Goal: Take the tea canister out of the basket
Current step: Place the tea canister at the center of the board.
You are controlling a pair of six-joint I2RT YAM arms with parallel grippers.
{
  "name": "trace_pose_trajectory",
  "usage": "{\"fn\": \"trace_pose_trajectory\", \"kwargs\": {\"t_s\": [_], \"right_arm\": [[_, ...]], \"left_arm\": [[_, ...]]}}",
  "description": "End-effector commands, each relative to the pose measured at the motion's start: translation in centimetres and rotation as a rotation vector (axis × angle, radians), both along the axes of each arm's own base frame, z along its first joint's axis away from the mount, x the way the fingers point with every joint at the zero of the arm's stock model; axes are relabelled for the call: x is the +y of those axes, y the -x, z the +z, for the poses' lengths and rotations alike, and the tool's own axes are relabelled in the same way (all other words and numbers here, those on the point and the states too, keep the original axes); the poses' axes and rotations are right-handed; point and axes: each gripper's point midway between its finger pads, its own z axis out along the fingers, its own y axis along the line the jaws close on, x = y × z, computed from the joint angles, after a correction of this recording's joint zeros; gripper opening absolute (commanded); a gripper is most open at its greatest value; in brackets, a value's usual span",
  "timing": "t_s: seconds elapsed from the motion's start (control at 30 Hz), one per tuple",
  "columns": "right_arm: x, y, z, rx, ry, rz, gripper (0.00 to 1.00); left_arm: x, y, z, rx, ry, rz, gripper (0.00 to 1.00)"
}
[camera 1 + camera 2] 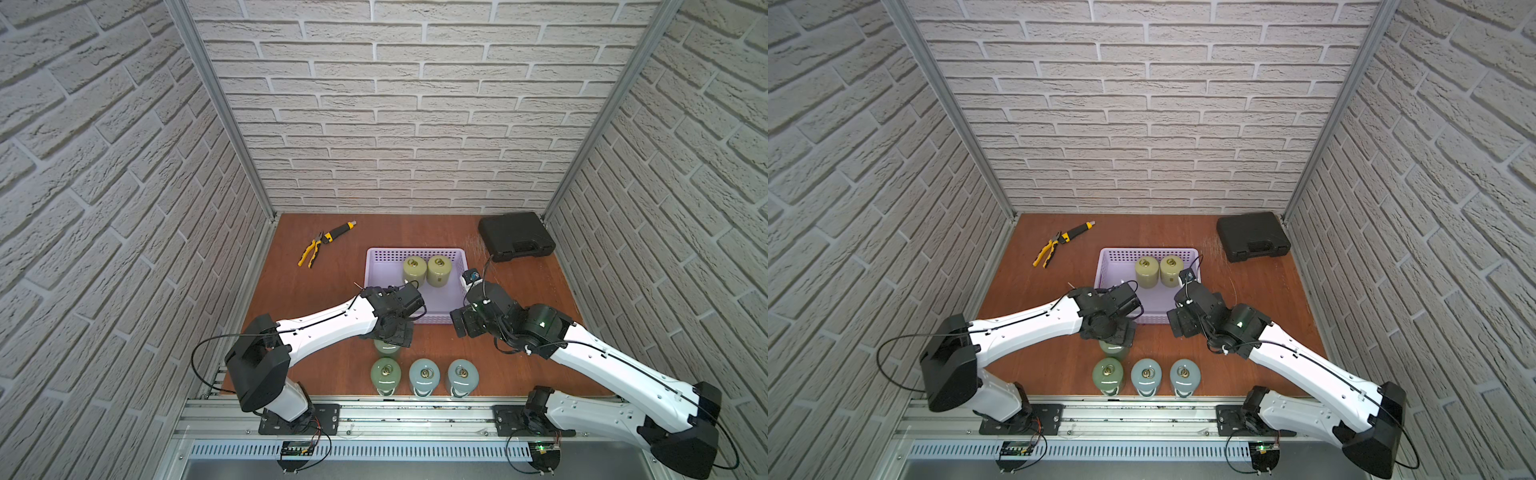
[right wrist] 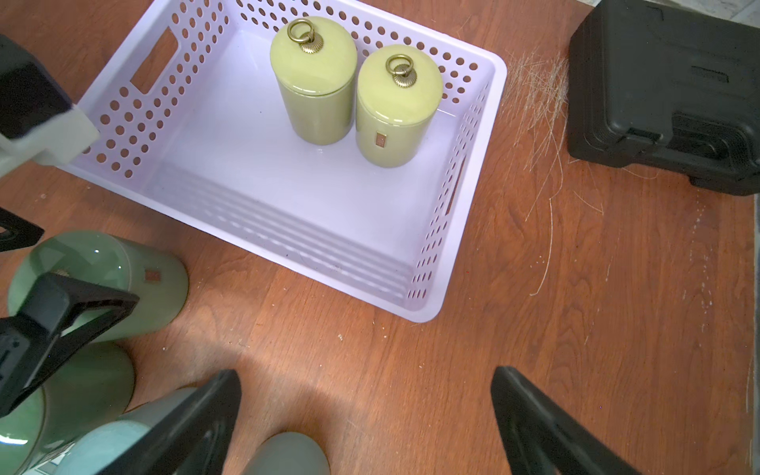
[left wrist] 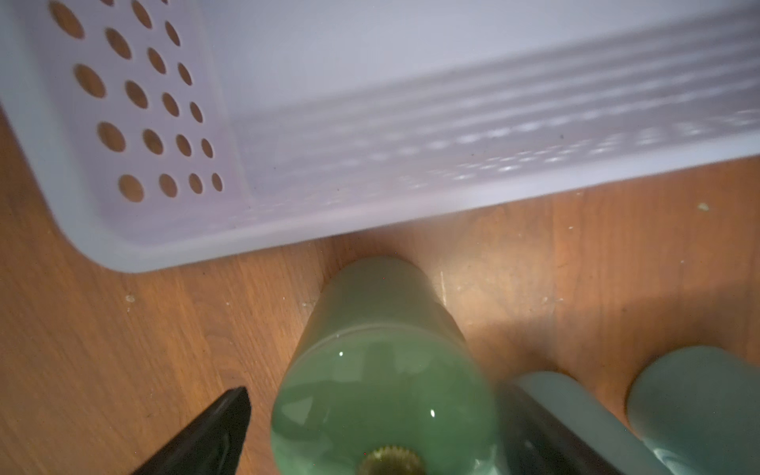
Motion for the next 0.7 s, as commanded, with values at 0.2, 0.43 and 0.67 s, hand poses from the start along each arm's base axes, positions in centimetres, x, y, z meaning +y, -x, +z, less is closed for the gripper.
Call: {"fn": "trace_pose_trajectory", "kwargs": {"t_s": [0.2, 0.43, 0.67], "right_arm": [[2.5, -3.0, 1.3, 0.031, -0.095, 0.086, 0.99], [2.7, -4.8, 1.2, 0.065, -0.099, 0.127, 0.99], [1.9, -6.8, -0.5, 0.126, -0.074, 0.129, 1.00]], "left_arm": [[-0.2, -0.6, 4.4, -0.092, 0.120, -0.012, 0.98], [1.1, -1.3, 6.1, -0.167, 0.151, 0.011, 0.98], [2.4, -2.5, 7.8, -0.256, 0.189, 0.034, 0.98]]}}
